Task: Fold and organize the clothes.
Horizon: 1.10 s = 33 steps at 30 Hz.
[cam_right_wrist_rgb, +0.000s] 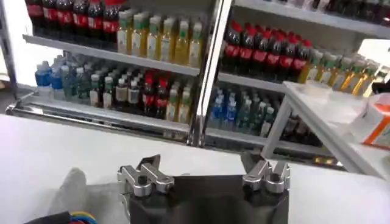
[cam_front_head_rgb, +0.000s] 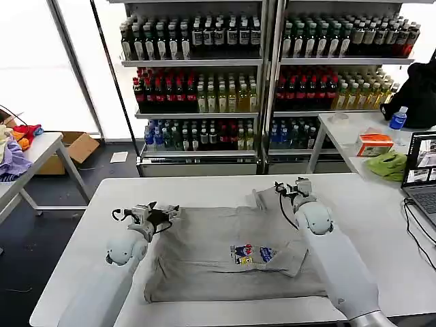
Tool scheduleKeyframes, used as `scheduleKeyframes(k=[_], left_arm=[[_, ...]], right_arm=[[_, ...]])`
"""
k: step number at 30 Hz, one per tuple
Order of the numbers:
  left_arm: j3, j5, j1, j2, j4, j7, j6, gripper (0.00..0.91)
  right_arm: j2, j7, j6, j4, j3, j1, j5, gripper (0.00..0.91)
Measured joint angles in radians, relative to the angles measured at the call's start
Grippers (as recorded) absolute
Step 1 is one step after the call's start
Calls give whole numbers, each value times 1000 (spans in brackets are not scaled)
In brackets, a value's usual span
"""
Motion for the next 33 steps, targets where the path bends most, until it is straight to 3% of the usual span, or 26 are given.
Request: scheduleKeyframes(k=[27, 29, 30, 31, 33], left_arm=[[8, -20, 2, 4, 7, -11, 35, 907], [7, -22, 5, 3, 6, -12, 38, 907], [7, -22, 7, 3, 5, -12, 39, 856], [7, -23, 9, 3, 4, -12, 41, 695], [8, -23, 12, 3, 3, -12, 43, 453]], right_arm=[[83, 25, -4, -105, 36, -2, -22, 907], [85, 27, -4, -105, 37, -6, -23, 826], [86, 28, -4, -103, 37, -8, -24, 725], [87, 28, -4, -102, 38, -11, -25, 363], [89, 28, -4, -98, 39, -17, -27, 71]])
